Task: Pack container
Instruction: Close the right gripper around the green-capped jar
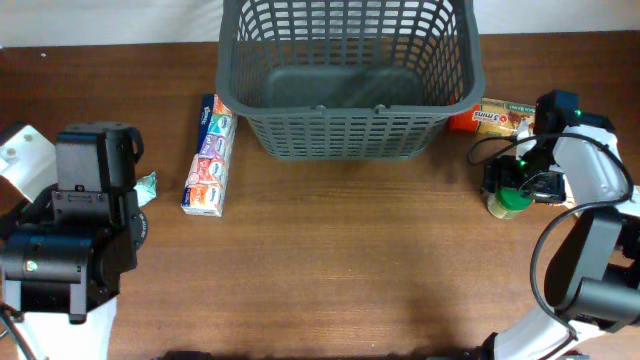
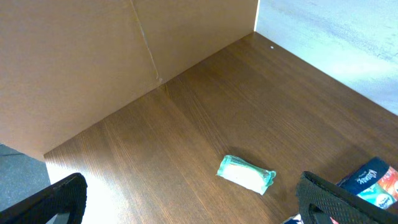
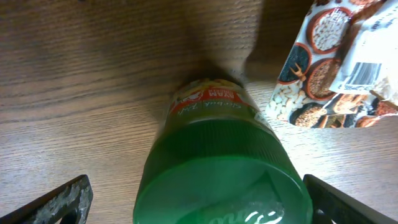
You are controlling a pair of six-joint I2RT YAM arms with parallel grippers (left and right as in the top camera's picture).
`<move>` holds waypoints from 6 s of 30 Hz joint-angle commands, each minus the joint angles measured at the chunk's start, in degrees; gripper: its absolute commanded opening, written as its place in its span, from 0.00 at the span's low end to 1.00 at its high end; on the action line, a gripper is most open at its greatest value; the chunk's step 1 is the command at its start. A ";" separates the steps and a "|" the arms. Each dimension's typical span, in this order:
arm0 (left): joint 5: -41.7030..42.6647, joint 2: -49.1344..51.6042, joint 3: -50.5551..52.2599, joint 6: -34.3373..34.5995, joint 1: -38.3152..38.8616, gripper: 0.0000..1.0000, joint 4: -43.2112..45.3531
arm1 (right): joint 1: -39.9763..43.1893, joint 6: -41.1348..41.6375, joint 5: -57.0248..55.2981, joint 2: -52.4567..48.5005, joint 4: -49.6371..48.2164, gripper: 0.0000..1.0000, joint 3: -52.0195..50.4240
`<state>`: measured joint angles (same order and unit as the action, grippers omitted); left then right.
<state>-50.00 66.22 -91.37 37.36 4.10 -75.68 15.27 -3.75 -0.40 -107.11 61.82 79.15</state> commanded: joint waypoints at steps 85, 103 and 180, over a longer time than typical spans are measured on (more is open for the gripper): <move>-1.25 0.20 -0.72 0.76 -0.31 0.99 -0.04 | 3.45 -0.33 1.27 -2.99 -1.46 0.99 -2.29; -1.25 0.20 -0.72 0.76 -0.31 0.99 -0.04 | -0.24 -0.33 -1.53 -2.99 -1.38 0.99 -2.29; -1.25 0.20 -0.72 0.76 -0.31 0.99 -0.04 | 1.27 1.22 -1.40 -2.99 -6.45 0.10 -5.35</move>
<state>-50.00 66.22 -91.37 37.36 4.10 -75.68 16.36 -3.01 -1.72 -109.47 55.57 74.41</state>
